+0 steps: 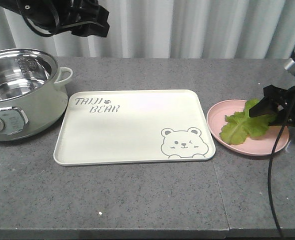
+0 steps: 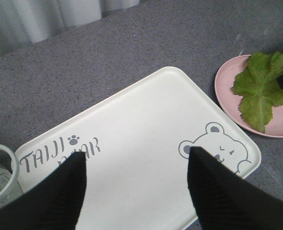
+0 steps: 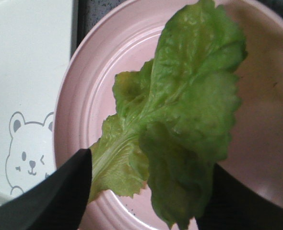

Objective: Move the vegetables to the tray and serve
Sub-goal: 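Carry the leaf with the right gripper over the pink plate and release it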

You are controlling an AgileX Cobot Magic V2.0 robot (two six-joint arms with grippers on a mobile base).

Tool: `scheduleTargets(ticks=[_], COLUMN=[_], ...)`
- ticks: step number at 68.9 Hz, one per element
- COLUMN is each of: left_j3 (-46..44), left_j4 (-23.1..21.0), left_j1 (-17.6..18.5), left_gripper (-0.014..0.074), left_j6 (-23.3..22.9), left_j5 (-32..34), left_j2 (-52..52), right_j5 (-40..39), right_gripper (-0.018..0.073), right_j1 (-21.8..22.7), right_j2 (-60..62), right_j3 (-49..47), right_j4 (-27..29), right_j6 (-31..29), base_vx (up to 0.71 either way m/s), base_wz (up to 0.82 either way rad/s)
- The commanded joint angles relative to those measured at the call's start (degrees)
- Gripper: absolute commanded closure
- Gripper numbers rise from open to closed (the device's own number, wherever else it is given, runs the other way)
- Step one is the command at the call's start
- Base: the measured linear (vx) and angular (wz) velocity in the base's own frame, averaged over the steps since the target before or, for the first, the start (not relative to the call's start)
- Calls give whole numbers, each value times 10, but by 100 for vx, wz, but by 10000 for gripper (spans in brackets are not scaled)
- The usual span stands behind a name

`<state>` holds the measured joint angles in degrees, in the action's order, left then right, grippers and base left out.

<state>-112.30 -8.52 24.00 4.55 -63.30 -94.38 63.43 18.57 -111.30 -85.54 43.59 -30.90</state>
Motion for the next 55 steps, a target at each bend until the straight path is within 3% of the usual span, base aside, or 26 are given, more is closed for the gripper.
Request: scheduleTargets(ticks=[1, 27, 46, 55], left_j3=[-15, -15, -15, -15], left_j4=[-6, -6, -6, -6], left_j1=[2, 2, 2, 2], left_gripper=[147, 147, 147, 147], left_j6=[-4, -4, -4, -4], left_j5=[30, 30, 17, 17], left_j2=[27, 27, 27, 27], right_j5=[5, 35, 60, 57], right_gripper=[121, 123, 124, 124], right_j1=[1, 1, 3, 3], right_j2=[29, 29, 31, 31], right_j3=[-39, -139, -141, -141], right_j4=[-10, -128, -206, -216], right_j6=[30, 113, 161, 169], base_vx=[0, 0, 0, 0], base_wz=[0, 0, 0, 0])
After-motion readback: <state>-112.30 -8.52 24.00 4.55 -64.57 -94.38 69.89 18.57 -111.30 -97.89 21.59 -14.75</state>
